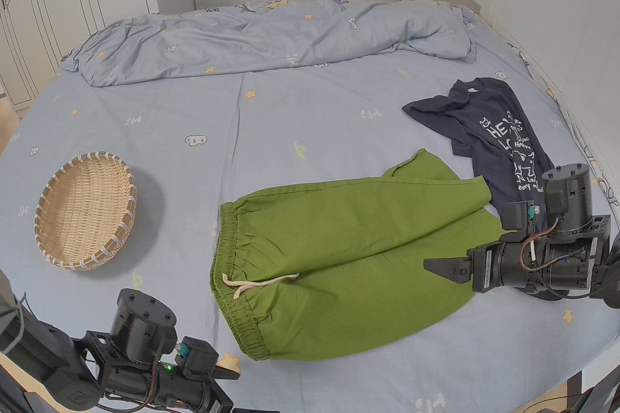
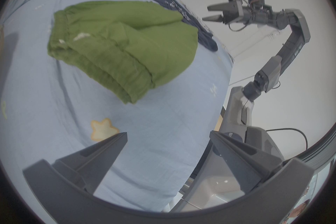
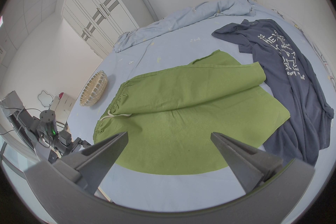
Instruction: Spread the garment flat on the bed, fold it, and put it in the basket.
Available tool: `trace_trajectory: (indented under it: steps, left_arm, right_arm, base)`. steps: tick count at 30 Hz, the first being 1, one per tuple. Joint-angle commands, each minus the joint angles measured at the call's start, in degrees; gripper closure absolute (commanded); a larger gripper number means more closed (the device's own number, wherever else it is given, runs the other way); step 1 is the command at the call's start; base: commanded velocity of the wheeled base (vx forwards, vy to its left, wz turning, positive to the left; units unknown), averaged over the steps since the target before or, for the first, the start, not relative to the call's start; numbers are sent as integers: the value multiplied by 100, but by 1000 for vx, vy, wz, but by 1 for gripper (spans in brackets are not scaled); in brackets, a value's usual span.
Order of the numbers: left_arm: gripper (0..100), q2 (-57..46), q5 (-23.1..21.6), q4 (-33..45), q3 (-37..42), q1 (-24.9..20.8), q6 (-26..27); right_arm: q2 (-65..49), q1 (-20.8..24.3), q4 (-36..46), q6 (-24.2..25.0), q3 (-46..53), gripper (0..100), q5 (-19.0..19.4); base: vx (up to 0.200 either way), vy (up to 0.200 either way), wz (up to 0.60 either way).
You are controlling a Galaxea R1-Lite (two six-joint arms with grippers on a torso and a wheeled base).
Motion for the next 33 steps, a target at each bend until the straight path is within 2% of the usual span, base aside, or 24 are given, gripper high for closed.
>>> trace_trajectory:
  steps: [1,6,8,15,23,33]
  left_arm:
    - [0,481,70,-29,-127,-152,27]
    - [0,771,685,-170,-434,-152,88]
    - [0,771,799,-257,-461,-134,246]
    - [0,754,826,-512,-461,-108,1081]
    - [0,956,835,-987,-505,-125,1152]
    - [0,1141,835,-1119,-522,-108,1178]
  right_arm:
    - [-218,-5,2,-8,73,0,6]
    - [-289,-5,2,-8,73,0,6]
    - [-289,-5,2,-8,82,0,6]
    - [-289,-14,2,1,82,0,6]
    - [-289,-23,-7,10,82,0,6]
    - [-289,-31,-16,19,82,0,6]
  base:
    - [0,0,0]
    - [0,0,0]
    - [0,0,0]
    - [0,0,0]
    - [0,0,0]
    - [0,0,0]
